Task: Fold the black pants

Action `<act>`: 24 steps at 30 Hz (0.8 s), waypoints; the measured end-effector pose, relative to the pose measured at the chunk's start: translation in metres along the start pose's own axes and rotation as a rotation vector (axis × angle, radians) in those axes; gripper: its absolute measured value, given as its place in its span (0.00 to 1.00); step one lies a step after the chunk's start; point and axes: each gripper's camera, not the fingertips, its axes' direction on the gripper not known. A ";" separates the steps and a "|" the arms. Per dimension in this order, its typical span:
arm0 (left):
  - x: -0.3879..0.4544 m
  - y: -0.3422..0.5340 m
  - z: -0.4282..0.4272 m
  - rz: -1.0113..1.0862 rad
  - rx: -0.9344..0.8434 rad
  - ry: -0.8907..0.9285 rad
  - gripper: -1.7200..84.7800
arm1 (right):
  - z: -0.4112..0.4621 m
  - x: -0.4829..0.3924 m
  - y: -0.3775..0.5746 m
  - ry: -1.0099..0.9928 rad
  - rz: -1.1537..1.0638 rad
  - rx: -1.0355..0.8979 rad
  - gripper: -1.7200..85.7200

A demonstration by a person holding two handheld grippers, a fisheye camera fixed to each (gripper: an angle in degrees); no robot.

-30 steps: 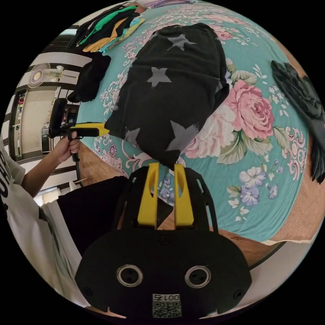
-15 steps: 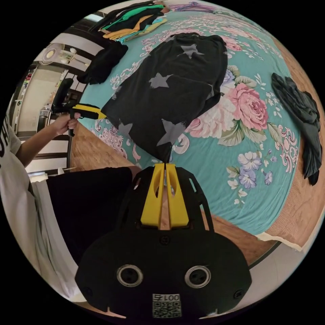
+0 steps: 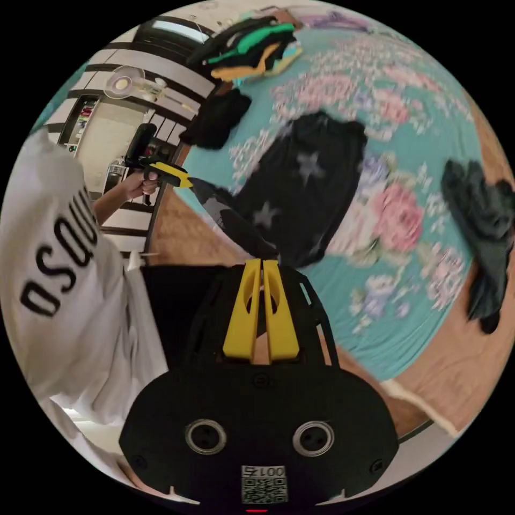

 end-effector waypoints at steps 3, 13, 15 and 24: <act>-0.028 -0.079 -0.030 0.103 0.098 -0.092 0.01 | -0.029 0.039 -0.064 0.163 -0.025 0.193 0.02; -0.135 -0.105 -0.001 -0.182 0.182 -0.145 0.06 | 0.032 0.120 -0.121 0.383 0.108 0.226 0.09; -0.127 -0.070 0.019 -0.221 0.147 -0.147 0.07 | 0.047 0.108 -0.096 0.333 0.132 0.198 0.11; -0.107 -0.005 0.084 -0.267 0.130 -0.230 0.09 | 0.133 0.067 -0.070 0.166 0.235 0.194 0.11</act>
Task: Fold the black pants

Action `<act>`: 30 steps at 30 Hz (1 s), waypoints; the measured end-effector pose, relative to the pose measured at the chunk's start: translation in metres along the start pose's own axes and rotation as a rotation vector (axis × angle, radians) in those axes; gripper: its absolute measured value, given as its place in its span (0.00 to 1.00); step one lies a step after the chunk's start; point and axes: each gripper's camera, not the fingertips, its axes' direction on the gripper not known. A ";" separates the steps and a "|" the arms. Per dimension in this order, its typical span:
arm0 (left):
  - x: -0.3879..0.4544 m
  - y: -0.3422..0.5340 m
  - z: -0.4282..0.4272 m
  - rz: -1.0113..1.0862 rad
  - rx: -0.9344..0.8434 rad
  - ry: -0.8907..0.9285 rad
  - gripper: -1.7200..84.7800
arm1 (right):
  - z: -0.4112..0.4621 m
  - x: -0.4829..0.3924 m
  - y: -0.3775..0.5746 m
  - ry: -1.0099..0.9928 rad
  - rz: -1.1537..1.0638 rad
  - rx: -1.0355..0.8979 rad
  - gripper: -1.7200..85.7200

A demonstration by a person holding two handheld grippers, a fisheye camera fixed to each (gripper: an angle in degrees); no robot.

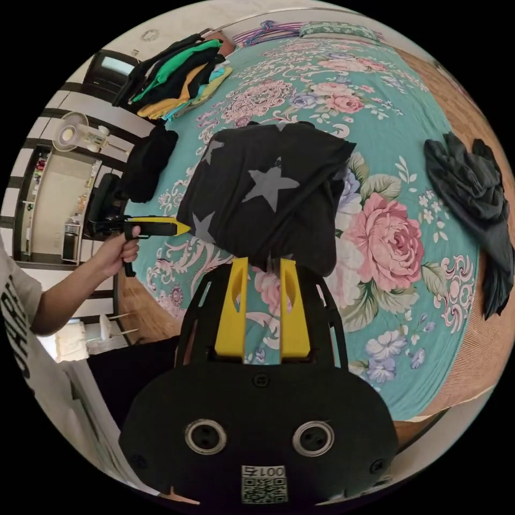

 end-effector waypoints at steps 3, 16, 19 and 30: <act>-0.002 0.000 -0.006 0.045 0.005 -0.043 0.04 | 0.023 -0.010 -0.007 0.092 -0.017 0.014 0.08; -0.057 0.014 -0.066 0.277 -0.031 -0.081 0.01 | 0.031 0.023 -0.001 0.254 -0.383 -0.107 0.02; -0.090 0.020 -0.083 0.127 0.011 0.011 0.02 | 0.035 0.043 -0.001 0.225 -0.284 -0.091 0.02; -0.183 0.080 -0.136 -0.538 0.299 0.703 0.11 | 0.022 0.122 0.013 -0.224 0.220 0.113 0.11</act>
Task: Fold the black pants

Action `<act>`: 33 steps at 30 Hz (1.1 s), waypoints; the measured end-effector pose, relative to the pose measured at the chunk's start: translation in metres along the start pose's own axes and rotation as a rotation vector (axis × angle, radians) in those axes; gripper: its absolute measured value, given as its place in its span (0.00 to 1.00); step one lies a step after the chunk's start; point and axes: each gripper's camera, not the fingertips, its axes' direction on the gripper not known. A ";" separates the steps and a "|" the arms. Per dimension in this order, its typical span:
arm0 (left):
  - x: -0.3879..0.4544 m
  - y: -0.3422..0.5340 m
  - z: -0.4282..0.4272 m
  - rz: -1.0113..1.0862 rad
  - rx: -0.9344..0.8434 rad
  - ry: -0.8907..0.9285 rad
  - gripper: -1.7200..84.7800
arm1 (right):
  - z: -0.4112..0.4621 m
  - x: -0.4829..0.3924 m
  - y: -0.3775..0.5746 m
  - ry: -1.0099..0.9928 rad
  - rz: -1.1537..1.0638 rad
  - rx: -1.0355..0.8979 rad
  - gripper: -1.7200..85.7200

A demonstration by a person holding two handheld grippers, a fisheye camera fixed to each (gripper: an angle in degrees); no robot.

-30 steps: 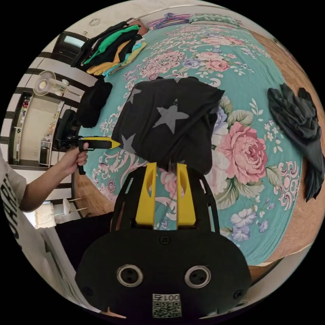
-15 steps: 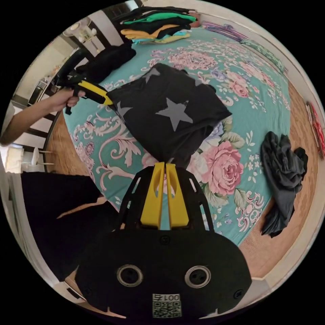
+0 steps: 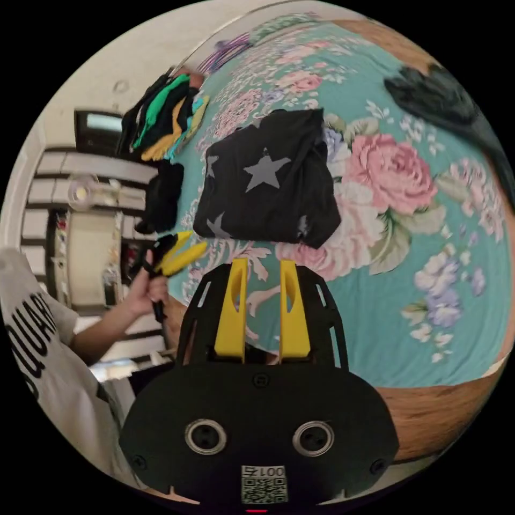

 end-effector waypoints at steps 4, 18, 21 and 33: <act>-0.020 -0.013 -0.019 -0.241 0.201 0.199 0.12 | 0.012 0.046 -0.009 -0.244 0.210 0.104 0.13; 0.056 -0.035 -0.120 -0.255 0.211 0.445 0.00 | 0.029 0.150 -0.047 -0.825 0.591 0.430 0.19; 0.069 -0.036 -0.141 -0.230 0.186 0.406 0.00 | 0.029 0.167 -0.064 -0.936 0.625 0.513 0.18; 0.080 -0.013 -0.221 -0.284 0.251 0.451 0.01 | 0.018 0.202 -0.073 -1.042 0.716 0.488 0.15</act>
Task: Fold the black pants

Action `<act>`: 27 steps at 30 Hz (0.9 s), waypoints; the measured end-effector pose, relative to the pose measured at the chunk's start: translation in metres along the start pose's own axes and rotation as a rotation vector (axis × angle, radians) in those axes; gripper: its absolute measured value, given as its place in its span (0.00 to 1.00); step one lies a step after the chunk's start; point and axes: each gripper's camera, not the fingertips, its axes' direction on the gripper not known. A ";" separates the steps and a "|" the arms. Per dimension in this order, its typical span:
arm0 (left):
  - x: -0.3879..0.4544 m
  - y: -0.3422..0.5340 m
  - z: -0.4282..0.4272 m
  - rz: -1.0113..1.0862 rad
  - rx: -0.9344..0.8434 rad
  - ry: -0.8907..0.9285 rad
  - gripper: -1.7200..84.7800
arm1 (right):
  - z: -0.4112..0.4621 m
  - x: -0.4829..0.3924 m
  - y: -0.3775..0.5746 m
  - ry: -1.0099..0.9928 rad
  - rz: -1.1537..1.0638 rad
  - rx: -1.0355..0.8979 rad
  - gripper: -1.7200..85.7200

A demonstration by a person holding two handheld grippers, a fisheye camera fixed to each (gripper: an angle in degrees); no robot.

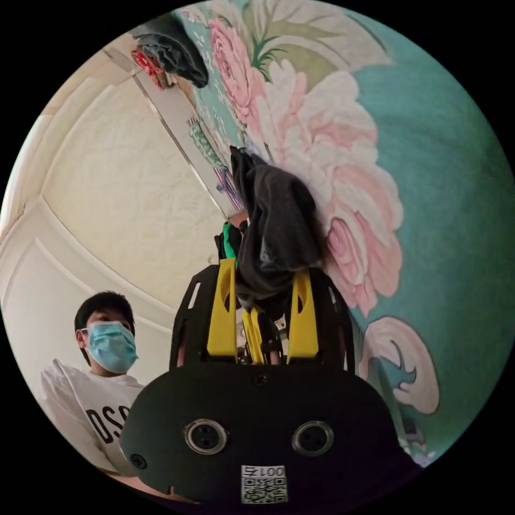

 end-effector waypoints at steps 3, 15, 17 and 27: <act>0.006 0.008 -0.020 -0.002 0.016 -0.039 0.05 | 0.009 -0.007 -0.012 0.004 0.012 0.051 0.09; -0.031 0.071 -0.030 -0.135 0.080 0.305 0.19 | 0.076 -0.095 0.024 0.109 -0.048 -0.174 0.02; -0.024 0.078 -0.029 -0.127 0.106 0.422 0.07 | 0.095 -0.129 0.031 0.180 -0.154 -0.271 0.02; 0.129 0.060 -0.064 0.121 -0.063 0.416 0.04 | 0.296 -0.236 0.111 0.105 -0.586 -0.648 0.02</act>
